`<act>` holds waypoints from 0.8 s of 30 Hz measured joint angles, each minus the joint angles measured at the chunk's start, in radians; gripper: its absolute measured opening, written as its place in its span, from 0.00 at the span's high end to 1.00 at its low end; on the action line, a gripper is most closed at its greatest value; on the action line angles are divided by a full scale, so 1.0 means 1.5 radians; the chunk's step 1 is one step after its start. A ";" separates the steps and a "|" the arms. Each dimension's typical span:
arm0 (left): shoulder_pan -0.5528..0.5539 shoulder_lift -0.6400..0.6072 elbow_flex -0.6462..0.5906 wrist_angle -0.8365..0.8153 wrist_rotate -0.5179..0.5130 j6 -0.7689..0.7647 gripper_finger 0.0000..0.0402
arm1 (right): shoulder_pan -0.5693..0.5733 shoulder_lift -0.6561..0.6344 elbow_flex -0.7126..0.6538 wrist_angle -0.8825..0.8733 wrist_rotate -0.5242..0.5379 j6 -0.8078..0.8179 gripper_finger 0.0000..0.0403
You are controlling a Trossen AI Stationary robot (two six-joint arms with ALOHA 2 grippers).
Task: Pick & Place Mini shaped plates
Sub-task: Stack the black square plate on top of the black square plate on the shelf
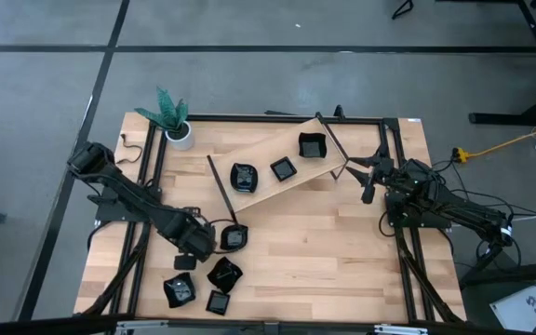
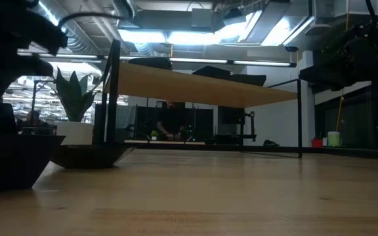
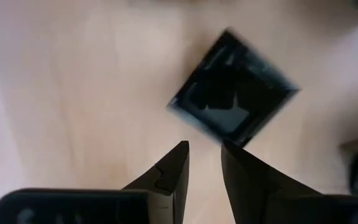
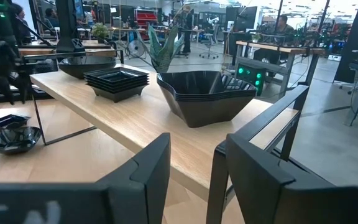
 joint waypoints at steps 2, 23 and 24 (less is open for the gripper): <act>-0.011 -0.002 0.000 0.022 -0.002 0.013 0.78 | 0.000 0.000 0.000 0.000 0.000 0.000 0.62; -0.117 0.071 -0.001 0.120 -0.042 0.012 0.73 | 0.000 0.000 0.000 0.000 0.000 0.000 0.62; -0.119 0.075 -0.001 0.120 -0.042 0.013 0.73 | 0.000 0.000 0.000 0.000 0.000 0.000 0.62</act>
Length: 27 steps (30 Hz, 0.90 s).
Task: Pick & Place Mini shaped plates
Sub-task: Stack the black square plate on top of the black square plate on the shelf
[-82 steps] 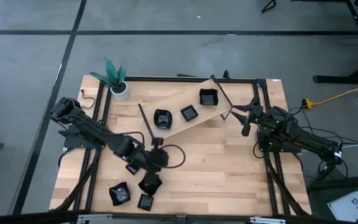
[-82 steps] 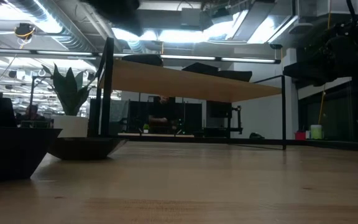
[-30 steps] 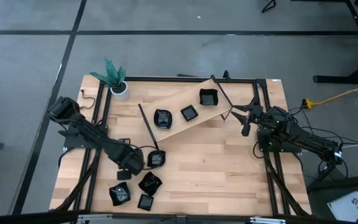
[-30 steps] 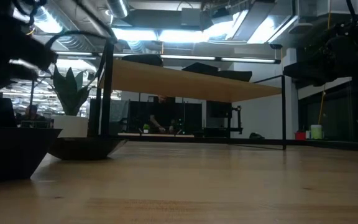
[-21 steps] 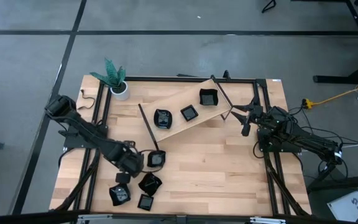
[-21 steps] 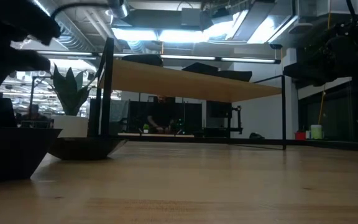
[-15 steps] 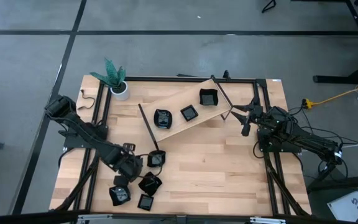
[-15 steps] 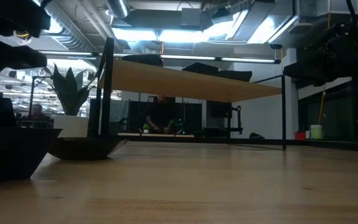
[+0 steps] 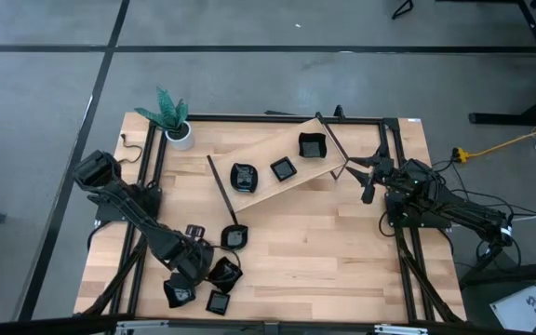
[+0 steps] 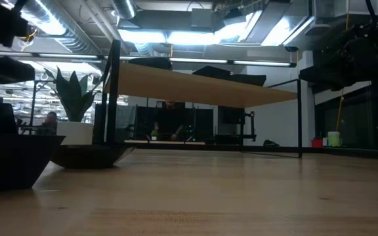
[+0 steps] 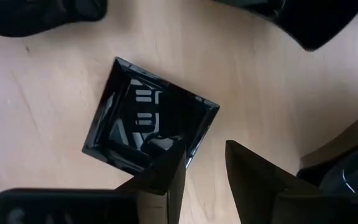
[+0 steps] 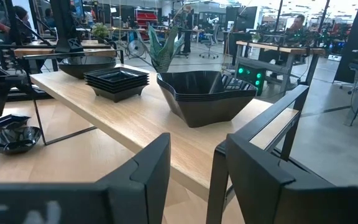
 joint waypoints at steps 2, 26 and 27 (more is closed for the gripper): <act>-0.002 0.009 0.000 -0.001 0.001 0.011 0.73 | 0.000 0.000 0.000 0.000 0.000 0.000 0.62; -0.003 0.047 0.000 -0.004 -0.041 0.051 0.98 | 0.000 0.000 0.000 0.000 0.000 0.000 0.62; -0.003 0.043 0.000 -0.004 -0.040 0.050 0.98 | 0.000 0.000 0.000 0.000 0.000 0.000 0.62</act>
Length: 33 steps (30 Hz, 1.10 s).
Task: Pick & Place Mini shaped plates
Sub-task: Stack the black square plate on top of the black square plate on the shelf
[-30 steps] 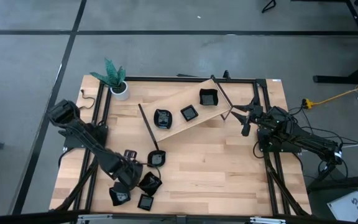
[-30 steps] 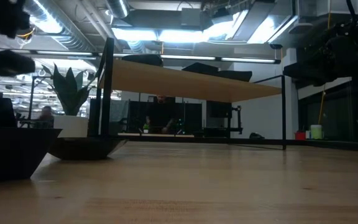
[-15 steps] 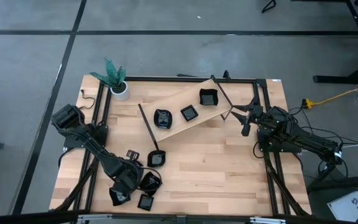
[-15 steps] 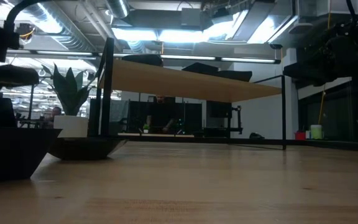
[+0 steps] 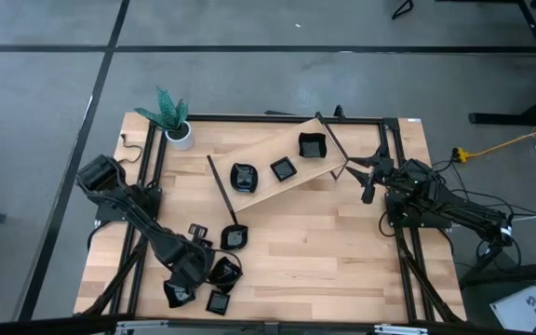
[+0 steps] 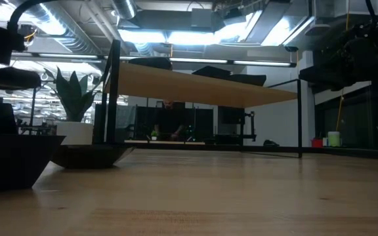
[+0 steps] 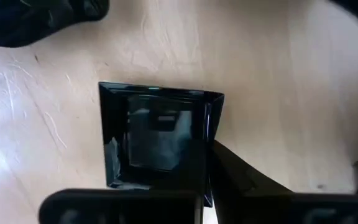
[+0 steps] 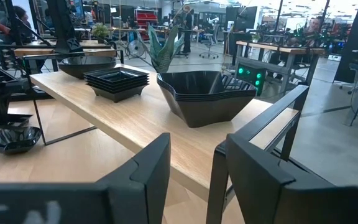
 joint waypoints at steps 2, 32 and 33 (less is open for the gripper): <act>0.000 -0.010 0.002 -0.005 0.000 -0.003 0.99 | 0.000 0.000 0.000 0.000 0.000 0.000 0.62; 0.037 -0.235 0.108 0.072 -0.113 0.158 0.99 | 0.000 0.000 0.000 0.000 0.000 0.000 0.62; 0.038 -0.243 0.108 0.092 -0.126 0.182 0.99 | 0.000 0.000 0.000 0.000 0.000 0.000 0.62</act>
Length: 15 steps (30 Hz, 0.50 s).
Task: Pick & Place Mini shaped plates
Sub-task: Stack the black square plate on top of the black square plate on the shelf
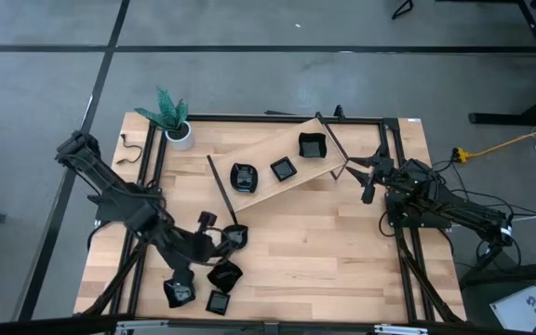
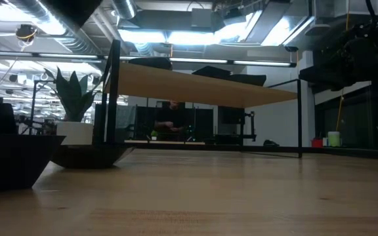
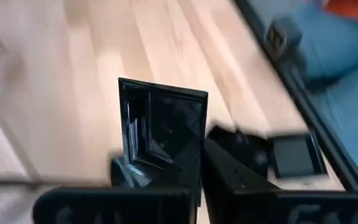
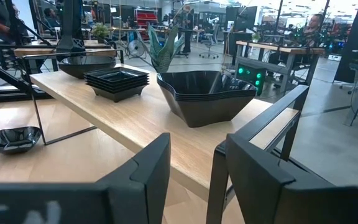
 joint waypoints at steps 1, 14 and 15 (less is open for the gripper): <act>0.002 -0.007 0.000 0.022 -0.012 0.025 0.99 | 0.000 0.000 0.000 0.000 0.000 0.000 0.62; 0.098 -0.032 0.001 0.274 -0.099 0.314 0.99 | 0.000 0.000 0.000 0.000 0.000 0.000 0.62; 0.110 -0.032 0.001 0.294 -0.101 0.330 0.99 | 0.000 0.000 0.000 0.000 0.000 0.000 0.62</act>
